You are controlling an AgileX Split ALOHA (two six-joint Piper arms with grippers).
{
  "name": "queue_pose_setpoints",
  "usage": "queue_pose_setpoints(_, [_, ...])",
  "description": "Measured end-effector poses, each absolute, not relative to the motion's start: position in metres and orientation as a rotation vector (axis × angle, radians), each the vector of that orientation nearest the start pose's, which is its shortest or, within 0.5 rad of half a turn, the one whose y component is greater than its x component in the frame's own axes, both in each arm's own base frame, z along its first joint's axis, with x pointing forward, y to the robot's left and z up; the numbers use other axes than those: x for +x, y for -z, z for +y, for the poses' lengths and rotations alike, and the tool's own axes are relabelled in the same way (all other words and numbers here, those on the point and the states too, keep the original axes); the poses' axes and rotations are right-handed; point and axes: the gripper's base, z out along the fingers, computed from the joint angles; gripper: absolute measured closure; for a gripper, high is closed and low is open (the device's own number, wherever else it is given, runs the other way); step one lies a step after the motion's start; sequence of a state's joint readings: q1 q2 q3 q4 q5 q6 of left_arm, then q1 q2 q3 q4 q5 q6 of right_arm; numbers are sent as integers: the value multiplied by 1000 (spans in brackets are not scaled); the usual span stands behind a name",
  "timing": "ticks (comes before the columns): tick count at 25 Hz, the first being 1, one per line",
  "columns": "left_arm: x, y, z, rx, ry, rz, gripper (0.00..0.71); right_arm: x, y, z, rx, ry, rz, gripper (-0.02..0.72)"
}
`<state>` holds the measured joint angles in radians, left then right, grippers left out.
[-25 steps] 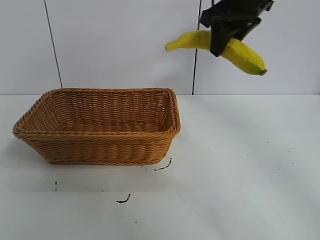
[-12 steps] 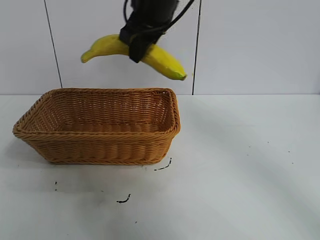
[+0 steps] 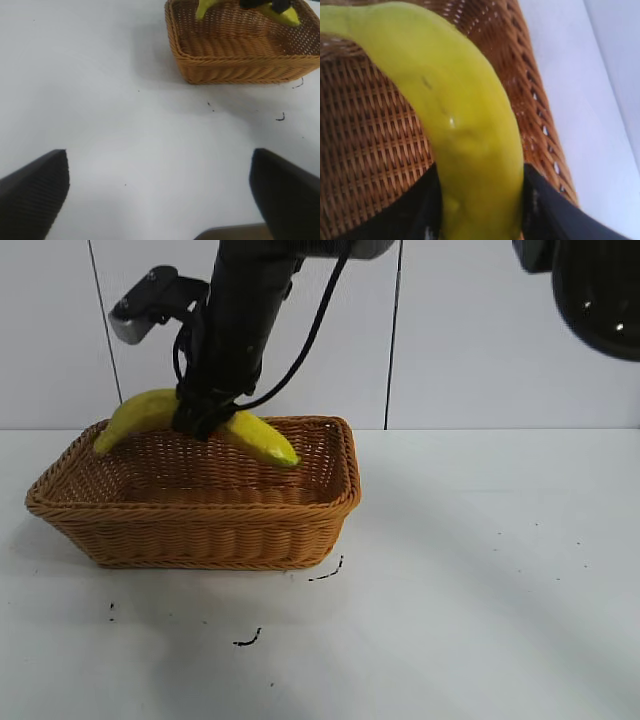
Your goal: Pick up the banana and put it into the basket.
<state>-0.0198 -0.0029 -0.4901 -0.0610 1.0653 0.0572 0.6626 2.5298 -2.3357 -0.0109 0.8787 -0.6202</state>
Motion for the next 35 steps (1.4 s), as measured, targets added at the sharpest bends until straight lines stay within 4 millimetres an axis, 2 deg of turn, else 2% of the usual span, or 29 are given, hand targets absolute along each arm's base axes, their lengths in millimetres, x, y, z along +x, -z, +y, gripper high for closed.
queue_pose_setpoints(4, [-5, -274, -5, 82, 50, 2053, 15, 441, -158, 343, -1536, -3, 2047, 386])
queue_pose_setpoints(10, [-5, -274, -5, 82, 50, 2053, 15, 440, -152, 344, -1538, -16, 2060, 372])
queue_pose_setpoints(11, [-5, -274, -5, 82, 50, 2053, 15, 440, -152, 344, -1538, -16, 2060, 328])
queue_pose_setpoints(13, [-5, -274, -5, 82, 50, 2053, 15, 440, -152, 344, -1539, -16, 2062, 157])
queue_pose_setpoints(14, [-5, -274, -5, 82, 50, 2053, 15, 440, -152, 343, -1543, -16, 2067, 97])
queue_pose_setpoints(16, [-5, -274, -5, 82, 50, 2053, 15, 439, -153, 342, -1542, -18, 2083, 43])
queue_pose_setpoints(18, [-5, -274, -5, 82, 50, 2053, 15, 438, -162, 342, -1500, -32, 2108, 22])
queue_pose_setpoints(20, [-5, -274, -5, 82, 50, 2053, 15, 436, -179, 340, -1392, -68, 2154, 15])
queue_pose_setpoints(24, [-5, -274, -5, 82, 50, 2053, 15, 428, -230, 332, -1113, -158, 2263, 14])
queue_pose_setpoints(27, [-5, -274, -5, 82, 50, 2053, 15, 428, -256, 315, -946, -197, 2343, 14])
queue_pose_setpoints(30, [-5, -274, -5, 82, 50, 2053, 15, 445, -263, 281, -800, -186, 2418, 14])
queue_pose_setpoints(35, [-5, -274, -5, 82, 50, 2053, 15, 485, -260, 193, -532, -117, 2546, 14])
